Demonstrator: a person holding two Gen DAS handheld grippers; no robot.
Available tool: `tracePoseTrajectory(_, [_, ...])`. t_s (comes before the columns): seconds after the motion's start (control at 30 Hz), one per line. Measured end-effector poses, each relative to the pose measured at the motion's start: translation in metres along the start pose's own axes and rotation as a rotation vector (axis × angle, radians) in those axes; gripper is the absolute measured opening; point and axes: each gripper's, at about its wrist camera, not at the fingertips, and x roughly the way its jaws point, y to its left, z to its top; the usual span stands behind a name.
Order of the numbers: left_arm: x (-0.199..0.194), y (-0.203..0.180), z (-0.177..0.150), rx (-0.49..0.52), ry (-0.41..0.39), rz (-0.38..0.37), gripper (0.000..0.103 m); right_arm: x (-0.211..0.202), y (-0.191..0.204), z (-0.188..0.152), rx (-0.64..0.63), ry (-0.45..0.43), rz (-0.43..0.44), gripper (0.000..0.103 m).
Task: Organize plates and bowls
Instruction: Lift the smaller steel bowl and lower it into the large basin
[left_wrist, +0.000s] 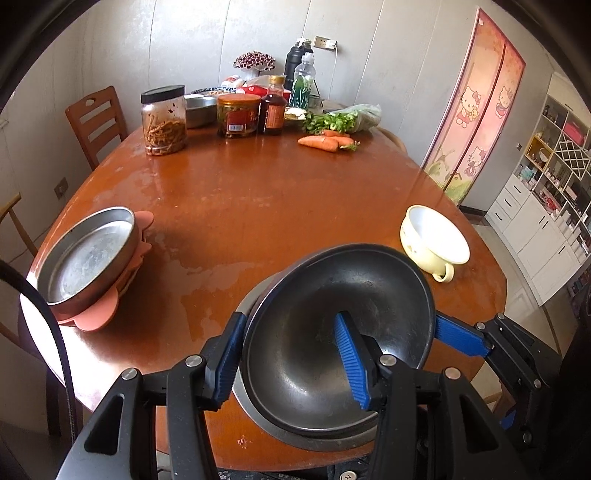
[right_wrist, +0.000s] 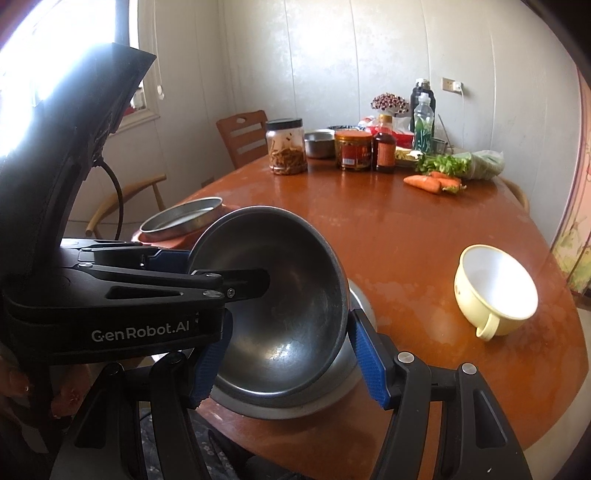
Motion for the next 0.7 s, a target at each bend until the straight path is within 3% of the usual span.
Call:
tracePoseTrajectory(0.27, [0.013, 0.000, -0.002, 0.015, 0.015, 0.015, 0.049, 0.015, -0.006, -0.003, 0.007, 0.035, 0.007, 0.067])
tracePoseTrajectory(0.7, [0.017, 0.002, 0.001, 0.011, 0.017, 0.032, 0.050, 0.023, -0.010, -0.002, -0.011, 0.018, 0.010, 0.067])
